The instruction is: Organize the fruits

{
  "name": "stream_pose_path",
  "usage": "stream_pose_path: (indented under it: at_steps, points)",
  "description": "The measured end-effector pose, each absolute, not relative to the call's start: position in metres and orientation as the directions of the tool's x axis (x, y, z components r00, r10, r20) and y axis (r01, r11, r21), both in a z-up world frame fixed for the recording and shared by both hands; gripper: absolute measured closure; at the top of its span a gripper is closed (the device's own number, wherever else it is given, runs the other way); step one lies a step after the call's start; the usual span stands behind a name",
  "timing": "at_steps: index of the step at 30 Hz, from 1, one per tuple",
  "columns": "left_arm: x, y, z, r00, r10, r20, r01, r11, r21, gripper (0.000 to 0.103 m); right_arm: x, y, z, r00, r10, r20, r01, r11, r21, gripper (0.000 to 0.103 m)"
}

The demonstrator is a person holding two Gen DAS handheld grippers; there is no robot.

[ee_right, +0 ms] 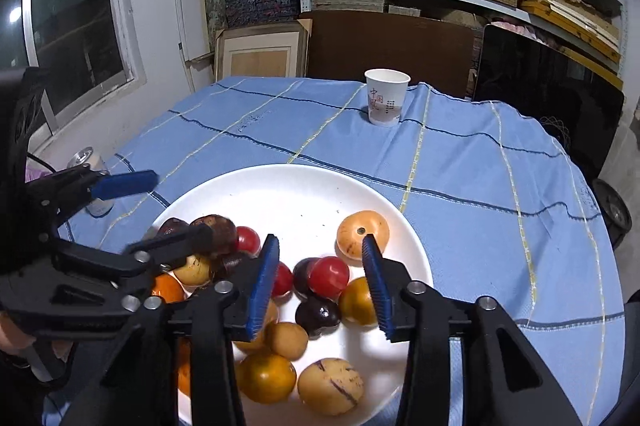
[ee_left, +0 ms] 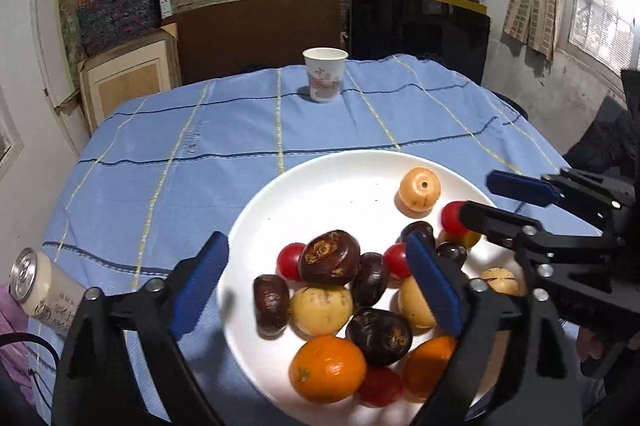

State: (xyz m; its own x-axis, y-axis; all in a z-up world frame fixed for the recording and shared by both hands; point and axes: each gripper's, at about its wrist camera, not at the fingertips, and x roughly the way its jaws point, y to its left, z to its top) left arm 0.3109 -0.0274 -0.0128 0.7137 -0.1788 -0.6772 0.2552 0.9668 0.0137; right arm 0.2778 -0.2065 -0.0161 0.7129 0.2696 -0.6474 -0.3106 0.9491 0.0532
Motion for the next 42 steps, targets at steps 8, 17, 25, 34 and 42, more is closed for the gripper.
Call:
stream_pose_path:
  at_steps: [8,17,25,34,42]
  points:
    - [0.247,-0.018,-0.020,0.706,-0.089,-0.703,0.228,0.968,0.107,0.005,0.194,-0.218,-0.017,0.723,0.298,-0.624,-0.310,0.946,0.093,0.011]
    - [0.149,-0.003,-0.016,0.701,-0.064,-0.711,0.164,0.984,0.074,0.005,0.109,-0.222,-0.030,0.686,0.267,-0.677,-0.228,0.962,0.148,0.004]
    - [0.062,0.001,-0.001,0.724,-0.101,-0.683,0.161,0.987,0.026,0.005,0.031,-0.220,-0.012,0.740,0.236,-0.630,-0.199,0.971,0.130,0.004]
    - [-0.018,0.007,0.035,0.809,-0.056,-0.586,0.116,0.991,0.065,0.005,-0.040,-0.208,0.022,0.799,0.218,-0.561,-0.226,0.972,0.055,0.004]
    - [-0.054,0.007,0.050,0.834,-0.043,-0.551,0.106,0.991,0.083,0.005,-0.075,-0.206,0.037,0.823,0.216,-0.525,-0.231,0.972,0.038,0.004]
